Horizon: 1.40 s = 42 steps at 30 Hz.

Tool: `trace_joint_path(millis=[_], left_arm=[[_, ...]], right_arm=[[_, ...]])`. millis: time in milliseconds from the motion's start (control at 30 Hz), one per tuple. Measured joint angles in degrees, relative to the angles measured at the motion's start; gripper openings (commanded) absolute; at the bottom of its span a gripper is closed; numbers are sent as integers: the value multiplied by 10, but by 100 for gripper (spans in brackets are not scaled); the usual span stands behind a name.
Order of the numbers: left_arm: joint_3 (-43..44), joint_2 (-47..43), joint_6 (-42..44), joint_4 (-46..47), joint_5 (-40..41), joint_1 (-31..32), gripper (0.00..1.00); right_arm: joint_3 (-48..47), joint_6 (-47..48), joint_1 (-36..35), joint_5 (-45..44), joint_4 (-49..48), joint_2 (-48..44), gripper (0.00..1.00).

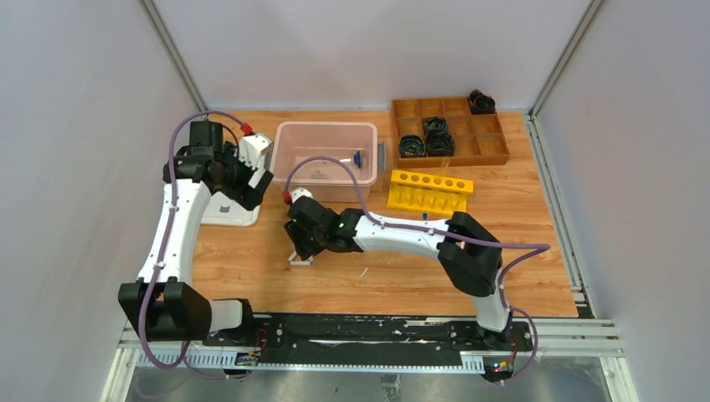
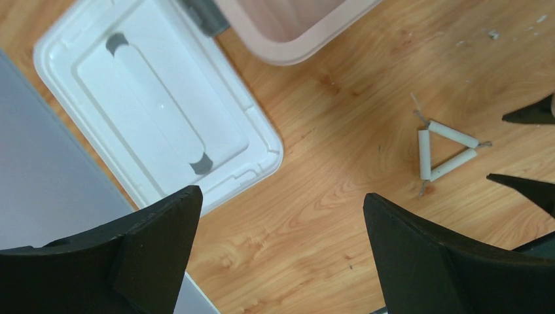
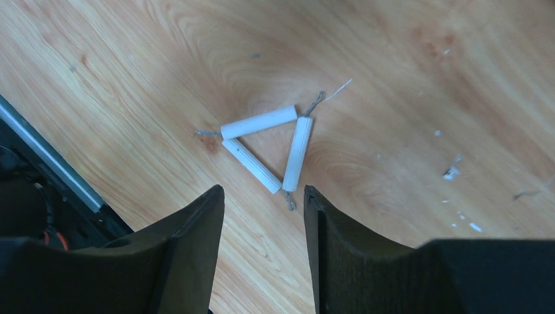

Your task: Organize the chemistry lab equipment

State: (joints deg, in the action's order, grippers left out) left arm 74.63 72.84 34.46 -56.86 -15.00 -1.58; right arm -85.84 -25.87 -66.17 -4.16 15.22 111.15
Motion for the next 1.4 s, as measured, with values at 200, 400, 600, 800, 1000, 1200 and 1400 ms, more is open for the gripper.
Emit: trace_joint_path(millis=[200,400,600,800,1000,1200,1400], left_arm=[[-34,7,0,1,-13,-34,100],[-34,44,5,2,-26,-94,100],[-53,53,6,7,-33,-99,100],[-67,52,11,8,-46,-99,100],[-71,42,14,10,-61,-99,100],[-79,40,11,10,-70,-99,99],[-79,48,1,11,-77,-99,100]], right_arm=[[-3,3,-13,3,10,46,46],[-9,16,-12,3,19,78,43],[-17,23,-12,0,19,89,41],[-17,31,-12,1,28,89,45],[-23,43,-5,2,41,77,43],[-56,45,9,5,40,79,40],[-66,45,11,5,39,102,38]])
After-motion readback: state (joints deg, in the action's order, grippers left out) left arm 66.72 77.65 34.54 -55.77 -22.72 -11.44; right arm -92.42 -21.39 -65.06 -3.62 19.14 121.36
